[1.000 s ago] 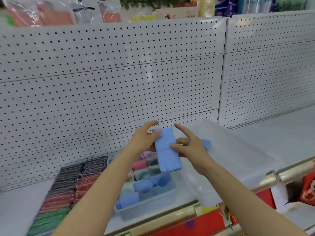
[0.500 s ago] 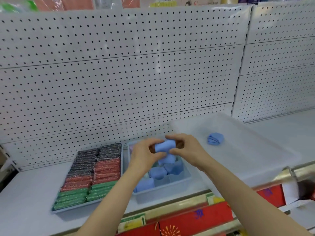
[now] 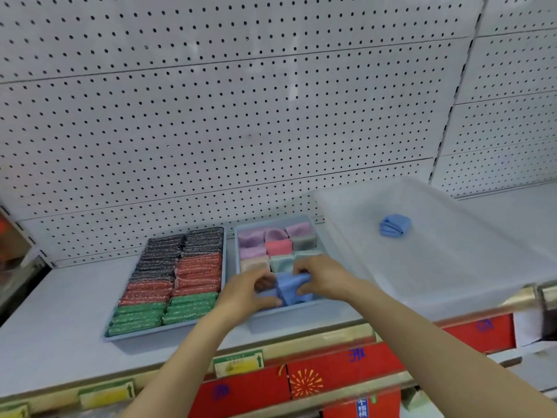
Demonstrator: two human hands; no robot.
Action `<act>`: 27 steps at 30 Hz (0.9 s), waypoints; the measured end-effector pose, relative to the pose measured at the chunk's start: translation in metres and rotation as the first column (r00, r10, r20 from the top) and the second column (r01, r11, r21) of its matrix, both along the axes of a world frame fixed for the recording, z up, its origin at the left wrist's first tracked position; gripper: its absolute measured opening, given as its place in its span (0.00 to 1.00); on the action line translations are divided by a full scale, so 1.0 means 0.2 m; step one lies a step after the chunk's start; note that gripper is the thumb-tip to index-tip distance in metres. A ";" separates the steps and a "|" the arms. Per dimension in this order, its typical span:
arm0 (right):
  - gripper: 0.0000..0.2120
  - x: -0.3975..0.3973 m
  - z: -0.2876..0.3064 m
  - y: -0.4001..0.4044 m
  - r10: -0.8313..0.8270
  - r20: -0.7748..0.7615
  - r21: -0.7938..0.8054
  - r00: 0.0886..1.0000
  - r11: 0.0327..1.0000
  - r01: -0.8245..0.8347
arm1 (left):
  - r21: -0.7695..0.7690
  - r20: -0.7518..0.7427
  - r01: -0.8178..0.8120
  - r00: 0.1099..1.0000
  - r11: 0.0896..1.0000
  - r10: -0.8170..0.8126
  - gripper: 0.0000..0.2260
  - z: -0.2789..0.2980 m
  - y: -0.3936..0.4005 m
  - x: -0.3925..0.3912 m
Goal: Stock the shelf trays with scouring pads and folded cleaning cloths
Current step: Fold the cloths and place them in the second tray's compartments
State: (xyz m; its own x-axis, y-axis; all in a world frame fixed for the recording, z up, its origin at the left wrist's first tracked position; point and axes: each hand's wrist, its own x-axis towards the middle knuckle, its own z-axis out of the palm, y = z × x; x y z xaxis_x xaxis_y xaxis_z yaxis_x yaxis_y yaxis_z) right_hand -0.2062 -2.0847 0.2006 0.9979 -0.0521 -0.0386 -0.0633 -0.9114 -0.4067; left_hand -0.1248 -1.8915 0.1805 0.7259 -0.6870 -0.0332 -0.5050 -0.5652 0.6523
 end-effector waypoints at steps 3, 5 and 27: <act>0.06 0.02 -0.06 0.02 0.008 -0.096 -0.092 0.995 0.996 -0.017 | 0.135 0.112 0.029 0.993 0.990 -0.044 0.13 -0.02 0.01 -0.01; 0.07 0.03 -0.09 0.03 0.013 -0.082 -0.098 0.997 0.995 -0.021 | 0.201 0.153 0.027 0.987 0.979 -0.059 0.12 -0.01 0.00 -0.01; 0.16 -0.11 0.09 -0.03 -0.112 0.092 -0.182 0.990 0.975 0.127 | 0.225 0.216 0.097 0.965 0.970 -0.147 0.12 0.06 -0.16 -0.01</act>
State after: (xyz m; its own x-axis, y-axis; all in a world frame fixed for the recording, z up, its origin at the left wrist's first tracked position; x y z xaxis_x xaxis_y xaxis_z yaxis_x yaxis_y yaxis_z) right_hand -0.2289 -2.0908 0.2177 0.9835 -0.1696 0.0632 -0.1502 -0.9596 -0.2379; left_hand -0.1264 -1.9231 0.1923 0.6422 -0.7660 -0.0289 -0.7005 -0.6017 0.3838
